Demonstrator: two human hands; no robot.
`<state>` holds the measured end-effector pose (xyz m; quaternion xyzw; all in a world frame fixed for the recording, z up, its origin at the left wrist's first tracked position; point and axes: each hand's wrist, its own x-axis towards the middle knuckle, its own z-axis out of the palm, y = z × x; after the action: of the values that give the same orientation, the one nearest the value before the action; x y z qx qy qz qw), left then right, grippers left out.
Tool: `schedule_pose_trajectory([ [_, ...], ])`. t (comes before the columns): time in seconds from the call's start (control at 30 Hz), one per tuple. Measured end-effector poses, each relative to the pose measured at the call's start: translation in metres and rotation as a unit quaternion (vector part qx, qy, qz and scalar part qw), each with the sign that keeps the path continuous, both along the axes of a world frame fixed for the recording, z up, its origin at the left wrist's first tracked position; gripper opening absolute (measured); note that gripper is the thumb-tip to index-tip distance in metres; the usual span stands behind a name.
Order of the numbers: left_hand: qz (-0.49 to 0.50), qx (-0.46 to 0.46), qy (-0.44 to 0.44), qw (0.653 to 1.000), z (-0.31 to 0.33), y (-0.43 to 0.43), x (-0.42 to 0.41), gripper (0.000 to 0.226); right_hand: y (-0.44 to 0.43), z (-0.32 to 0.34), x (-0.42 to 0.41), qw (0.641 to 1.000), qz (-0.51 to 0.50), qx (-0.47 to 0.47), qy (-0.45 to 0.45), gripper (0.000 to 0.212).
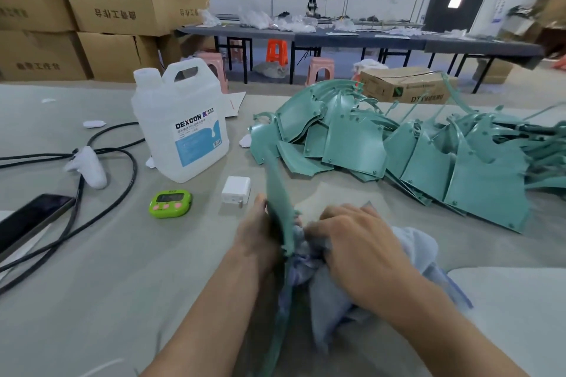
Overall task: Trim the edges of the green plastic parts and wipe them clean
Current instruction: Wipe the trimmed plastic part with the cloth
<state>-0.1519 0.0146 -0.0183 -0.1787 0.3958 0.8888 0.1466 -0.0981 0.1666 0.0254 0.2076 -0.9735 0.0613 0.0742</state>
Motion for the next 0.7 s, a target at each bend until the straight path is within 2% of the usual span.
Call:
schedule_pose_trajectory([
  [0.07,0.003,0.022,-0.027,0.999,0.005,0.005,-0.013,0.060,0.016,0.004,-0.002,0.998,-0.056,0.002,0.033,0.028],
  [0.17,0.081,0.014,-0.034,0.996,0.001,0.003,-0.020,0.055,0.029,0.002,-0.012,0.982,-0.172,0.005,0.083,0.022],
  [0.2,0.102,0.003,-0.040,0.994,-0.003,0.000,-0.021,0.053,0.030,-0.002,-0.014,0.975,-0.204,-0.010,0.083,0.031],
  [0.23,0.118,-0.002,-0.035,0.992,-0.006,-0.003,-0.021,0.049,0.028,-0.005,-0.015,0.970,-0.220,-0.071,0.082,0.051],
  [0.27,0.133,-0.012,-0.024,0.991,-0.006,-0.005,-0.021,0.043,0.023,-0.006,-0.013,0.957,-0.210,-0.181,0.082,0.070],
  [0.3,0.132,-0.017,-0.016,0.991,-0.006,-0.005,-0.022,0.035,0.016,-0.007,-0.011,0.929,-0.184,-0.310,0.080,0.079],
  [0.33,0.128,-0.018,-0.004,0.992,-0.006,-0.003,-0.022,0.031,0.010,-0.009,-0.010,0.894,-0.164,-0.410,0.070,0.083],
  [0.4,0.103,-0.024,0.008,0.994,-0.006,0.003,-0.017,0.024,-0.002,-0.013,-0.008,0.858,-0.157,-0.488,0.015,0.083],
  [0.5,0.027,-0.014,0.068,0.997,-0.004,0.003,-0.011,0.030,-0.007,-0.021,-0.014,0.872,-0.161,-0.461,-0.032,0.082],
  [0.6,-0.022,-0.006,0.158,0.987,-0.002,-0.005,-0.011,0.019,-0.004,-0.032,-0.022,0.911,-0.177,-0.372,0.013,0.081],
  [0.7,-0.164,0.015,0.222,0.961,-0.004,-0.008,-0.005,0.045,-0.002,-0.041,-0.028,0.926,-0.176,-0.332,0.018,0.074],
])
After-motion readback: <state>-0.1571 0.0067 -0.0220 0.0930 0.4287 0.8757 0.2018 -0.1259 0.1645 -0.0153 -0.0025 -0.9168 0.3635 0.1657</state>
